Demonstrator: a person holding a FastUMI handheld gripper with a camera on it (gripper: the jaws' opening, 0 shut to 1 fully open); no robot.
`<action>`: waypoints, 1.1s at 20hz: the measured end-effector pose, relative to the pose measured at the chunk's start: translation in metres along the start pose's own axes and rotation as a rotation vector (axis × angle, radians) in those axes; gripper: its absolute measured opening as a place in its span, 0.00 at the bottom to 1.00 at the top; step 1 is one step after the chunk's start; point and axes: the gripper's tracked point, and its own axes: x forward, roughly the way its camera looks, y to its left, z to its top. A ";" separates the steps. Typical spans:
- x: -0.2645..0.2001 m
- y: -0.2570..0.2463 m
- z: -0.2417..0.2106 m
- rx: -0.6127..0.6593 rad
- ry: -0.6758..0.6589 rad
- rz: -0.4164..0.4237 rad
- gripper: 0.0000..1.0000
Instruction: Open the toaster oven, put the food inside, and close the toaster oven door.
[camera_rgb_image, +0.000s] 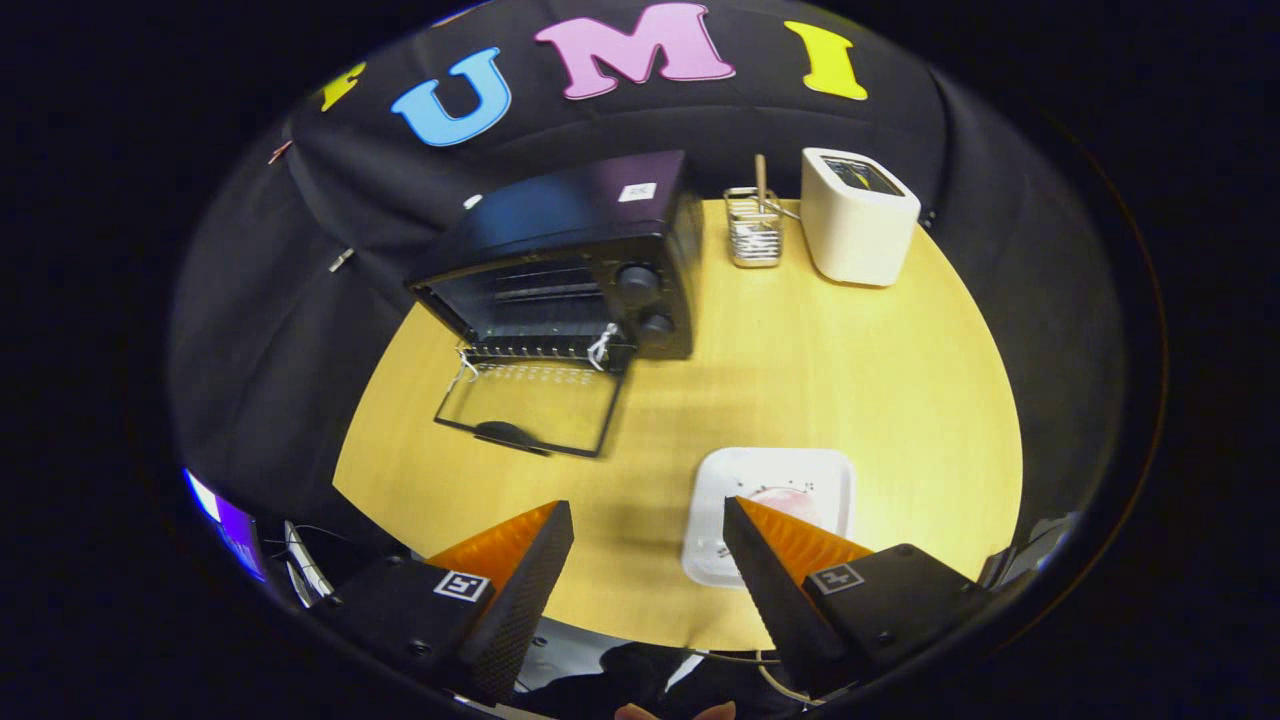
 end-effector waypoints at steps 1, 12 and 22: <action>0.001 -0.017 -0.002 0.010 0.018 -0.012 0.99; 0.063 -0.130 -0.052 0.103 0.273 -0.050 0.83; 0.102 -0.148 -0.068 0.138 0.340 -0.066 0.28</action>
